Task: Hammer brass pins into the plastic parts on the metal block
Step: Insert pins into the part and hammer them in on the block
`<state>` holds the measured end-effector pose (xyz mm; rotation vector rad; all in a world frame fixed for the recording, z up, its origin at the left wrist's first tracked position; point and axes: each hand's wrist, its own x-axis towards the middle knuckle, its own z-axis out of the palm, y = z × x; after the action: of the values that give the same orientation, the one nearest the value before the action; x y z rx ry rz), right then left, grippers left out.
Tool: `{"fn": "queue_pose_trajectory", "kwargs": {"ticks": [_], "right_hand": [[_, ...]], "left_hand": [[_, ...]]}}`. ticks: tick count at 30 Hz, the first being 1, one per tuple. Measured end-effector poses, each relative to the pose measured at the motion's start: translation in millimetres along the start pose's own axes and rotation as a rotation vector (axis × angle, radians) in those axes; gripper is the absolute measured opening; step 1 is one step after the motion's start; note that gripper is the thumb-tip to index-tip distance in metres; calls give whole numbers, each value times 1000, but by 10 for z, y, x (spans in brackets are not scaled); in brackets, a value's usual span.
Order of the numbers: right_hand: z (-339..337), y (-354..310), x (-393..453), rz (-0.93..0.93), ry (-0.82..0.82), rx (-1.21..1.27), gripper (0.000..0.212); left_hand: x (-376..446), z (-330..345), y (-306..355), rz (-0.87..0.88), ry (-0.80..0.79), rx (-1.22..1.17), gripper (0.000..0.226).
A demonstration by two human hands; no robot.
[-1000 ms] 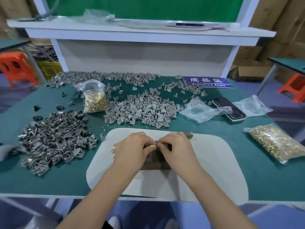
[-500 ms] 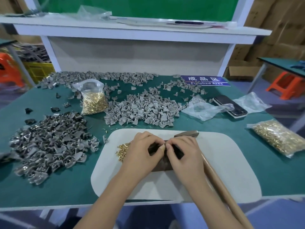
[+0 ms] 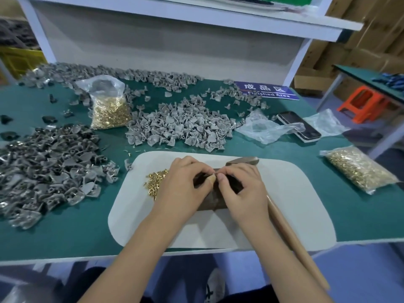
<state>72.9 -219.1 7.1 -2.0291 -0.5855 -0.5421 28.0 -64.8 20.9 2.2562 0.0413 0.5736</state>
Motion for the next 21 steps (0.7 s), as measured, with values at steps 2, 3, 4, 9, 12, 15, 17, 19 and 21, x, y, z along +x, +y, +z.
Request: {"fn": "queue_pose_trajectory", "kwargs": {"ticks": [2,3,4,9,12,15,17,19,21], "right_hand": [[6,-1,6,35,9,25,7],[13,-6,8,42,11,29,6],[19,-14,4,38,14,25,5],[13,-38,-23,20,29,37,10],[3,-35,-19,10,15,25,7],[11,-41,-9,17,5,16,4],[14,-44,-7,16,6,19,3],[20,-41,-8,24,7,23,2],[22,-39,1,34,2,25,2]], "left_hand": [[-8,-2,13,-11,6,-1,5],[-15,-4,13,-15,10,-3,6],[-19,-5,12,-18,12,-6,6],[-20,6,-1,-33,12,0,6],[-27,17,-6,-34,26,4,6],[-29,21,7,-43,29,13,6],[-22,22,13,-41,24,27,6],[-20,17,15,-37,12,37,6],[-20,3,10,-38,-1,44,6]]}}
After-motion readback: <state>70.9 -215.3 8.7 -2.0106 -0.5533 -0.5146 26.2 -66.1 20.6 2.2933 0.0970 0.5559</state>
